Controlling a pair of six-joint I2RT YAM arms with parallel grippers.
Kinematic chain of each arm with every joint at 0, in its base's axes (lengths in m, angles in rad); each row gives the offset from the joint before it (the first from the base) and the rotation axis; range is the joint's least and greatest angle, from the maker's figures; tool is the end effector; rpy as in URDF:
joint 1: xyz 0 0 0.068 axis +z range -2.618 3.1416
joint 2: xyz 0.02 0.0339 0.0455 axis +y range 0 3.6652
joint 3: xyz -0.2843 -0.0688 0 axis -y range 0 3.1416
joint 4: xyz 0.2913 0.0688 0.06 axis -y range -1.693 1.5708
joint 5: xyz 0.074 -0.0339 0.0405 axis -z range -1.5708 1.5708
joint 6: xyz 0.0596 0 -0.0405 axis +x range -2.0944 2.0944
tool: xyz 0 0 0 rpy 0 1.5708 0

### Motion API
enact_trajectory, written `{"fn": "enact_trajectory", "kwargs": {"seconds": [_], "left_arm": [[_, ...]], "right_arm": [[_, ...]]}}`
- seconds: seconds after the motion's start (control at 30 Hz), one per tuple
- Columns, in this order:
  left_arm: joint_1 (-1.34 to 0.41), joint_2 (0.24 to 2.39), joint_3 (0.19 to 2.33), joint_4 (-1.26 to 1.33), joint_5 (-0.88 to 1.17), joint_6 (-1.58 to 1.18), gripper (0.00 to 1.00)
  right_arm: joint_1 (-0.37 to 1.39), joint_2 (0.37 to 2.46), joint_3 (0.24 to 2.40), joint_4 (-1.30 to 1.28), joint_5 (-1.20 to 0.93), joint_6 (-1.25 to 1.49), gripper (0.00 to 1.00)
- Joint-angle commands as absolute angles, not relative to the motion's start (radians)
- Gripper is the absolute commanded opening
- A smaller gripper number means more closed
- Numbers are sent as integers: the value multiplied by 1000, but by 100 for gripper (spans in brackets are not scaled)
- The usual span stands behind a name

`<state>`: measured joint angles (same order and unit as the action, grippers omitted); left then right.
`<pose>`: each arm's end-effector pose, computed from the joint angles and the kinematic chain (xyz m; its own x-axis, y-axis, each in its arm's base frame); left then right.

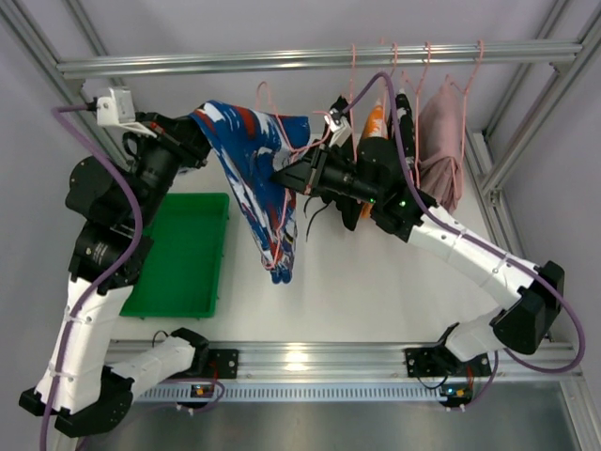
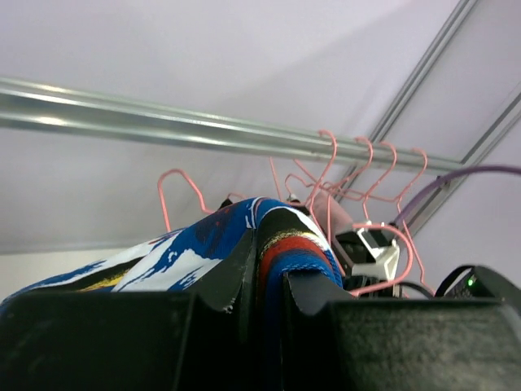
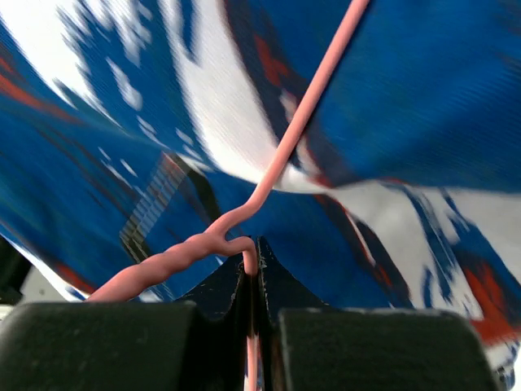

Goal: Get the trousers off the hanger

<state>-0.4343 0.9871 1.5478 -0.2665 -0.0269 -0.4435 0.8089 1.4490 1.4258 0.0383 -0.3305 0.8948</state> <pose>0.1875 -0.0852 0.5952 0.0671 -0.5040 -0.8611 0.4717 0.7765 -0.4177 0.2679 0.3089 0.4509 -0.7021 0.3330 -0.6294 -0.5765 0.2531 0.7769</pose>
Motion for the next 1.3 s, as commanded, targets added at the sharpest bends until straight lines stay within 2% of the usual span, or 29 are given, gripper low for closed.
{"fn": "enact_trajectory", "kwargs": {"seconds": [0.0,0.4,0.7,0.93,1.07,1.27], "left_arm": [[-413,976,1678,-71,-40,-491,0],[-345,1012,1943,-23,-165,-247,0],[-328,962,1947,103,-298,105,0],[-325,841,1748,213,-379,484,0],[-293,702,1484,299,-403,717,0],[-242,595,1287,272,-526,856,0]], "right_arm": [[822,1399,1364,92,-322,799,0],[836,1382,1229,100,-296,666,0],[848,1393,1224,101,-290,657,0],[851,1396,1284,71,-301,664,0],[851,1399,1313,49,-311,670,0],[851,1413,1354,3,-334,660,0]]}}
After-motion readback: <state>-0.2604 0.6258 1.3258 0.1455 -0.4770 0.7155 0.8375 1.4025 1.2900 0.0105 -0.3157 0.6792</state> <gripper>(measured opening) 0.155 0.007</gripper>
